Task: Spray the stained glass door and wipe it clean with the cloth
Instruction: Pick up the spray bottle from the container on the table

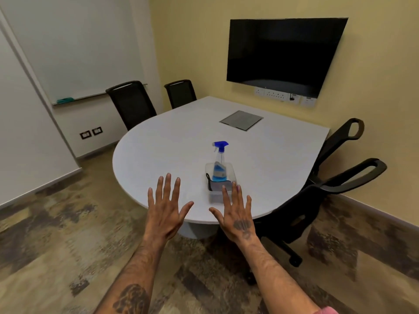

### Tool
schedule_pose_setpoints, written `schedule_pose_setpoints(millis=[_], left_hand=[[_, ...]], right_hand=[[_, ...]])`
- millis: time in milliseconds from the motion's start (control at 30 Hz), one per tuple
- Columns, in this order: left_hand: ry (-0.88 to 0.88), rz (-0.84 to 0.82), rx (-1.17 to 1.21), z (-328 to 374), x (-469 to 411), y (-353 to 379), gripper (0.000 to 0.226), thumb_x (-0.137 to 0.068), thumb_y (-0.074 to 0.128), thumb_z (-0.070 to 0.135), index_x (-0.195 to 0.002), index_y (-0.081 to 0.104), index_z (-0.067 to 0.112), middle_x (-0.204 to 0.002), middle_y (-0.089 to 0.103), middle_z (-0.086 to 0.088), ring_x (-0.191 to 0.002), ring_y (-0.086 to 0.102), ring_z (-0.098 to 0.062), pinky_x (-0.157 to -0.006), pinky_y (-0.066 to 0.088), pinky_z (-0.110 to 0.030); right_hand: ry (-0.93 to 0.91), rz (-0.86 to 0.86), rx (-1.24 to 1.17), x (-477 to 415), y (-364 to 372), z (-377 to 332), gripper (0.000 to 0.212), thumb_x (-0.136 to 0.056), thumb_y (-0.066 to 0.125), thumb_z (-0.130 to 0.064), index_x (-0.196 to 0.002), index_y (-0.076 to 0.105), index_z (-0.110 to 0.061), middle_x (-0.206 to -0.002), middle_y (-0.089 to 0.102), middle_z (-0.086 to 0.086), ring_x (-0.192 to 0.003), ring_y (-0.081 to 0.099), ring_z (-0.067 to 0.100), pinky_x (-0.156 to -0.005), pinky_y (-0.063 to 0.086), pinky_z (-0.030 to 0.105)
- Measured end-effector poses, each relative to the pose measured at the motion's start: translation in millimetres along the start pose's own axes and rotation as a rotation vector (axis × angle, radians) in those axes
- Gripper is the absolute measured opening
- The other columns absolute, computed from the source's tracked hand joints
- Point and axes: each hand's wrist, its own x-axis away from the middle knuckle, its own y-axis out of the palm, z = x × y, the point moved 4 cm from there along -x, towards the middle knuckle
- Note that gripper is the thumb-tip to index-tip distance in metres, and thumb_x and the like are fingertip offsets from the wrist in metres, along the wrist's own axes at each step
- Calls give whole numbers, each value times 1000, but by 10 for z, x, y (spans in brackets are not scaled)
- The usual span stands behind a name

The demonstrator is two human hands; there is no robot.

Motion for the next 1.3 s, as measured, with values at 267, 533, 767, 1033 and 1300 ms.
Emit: schedule_pose_setpoints(millis=[267, 533, 767, 1033, 1300], left_hand=[[46, -46, 26, 17, -747, 381, 87, -95, 8, 73, -161, 10, 18, -170, -1, -10, -157, -1, -29, -122, 7, -57], [25, -101, 29, 48, -1529, 958, 84, -96, 8, 72, -161, 6, 20, -170, -2, -10, -157, -1, -29, -123, 11, -55], [-40, -149, 115, 110, -2051, 1414, 93, -86, -6, 80, -159, -5, 22, -167, -16, -4, -155, -12, -22, -124, 3, -45], [-172, -432, 265, 83, -2594, 1822, 76, -98, 29, 66, -160, 20, 23, -170, -1, 4, -155, 17, -19, -118, 33, -40], [-258, -545, 490, -76, -3205, 2420, 58, -99, 56, 44, -149, 43, 18, -156, 44, -5, -140, 46, -23, -115, 38, -37]], right_hand=[[62, 25, -22, -623, 190, 314, 81, -88, -3, -77, -151, -25, -31, -165, -14, 11, -152, -9, 31, -116, -3, 56], [85, 1, -75, -1499, 472, 666, 82, -93, 7, -73, -156, -14, -25, -165, 5, 14, -151, 12, 33, -114, 12, 57], [50, -62, -168, -2202, 728, 927, 90, -85, -2, -80, -155, -7, -24, -166, -3, 12, -153, 1, 31, -119, 13, 54], [267, -143, -431, -2847, 911, 1065, 57, -100, 52, -39, -150, 35, -20, -163, 24, 6, -149, 26, 23, -116, 33, 37], [469, -149, -741, -3385, 1090, 1152, 53, -91, 70, -25, -139, 51, -16, -140, 53, 7, -126, 55, 24, -103, 46, 32]])
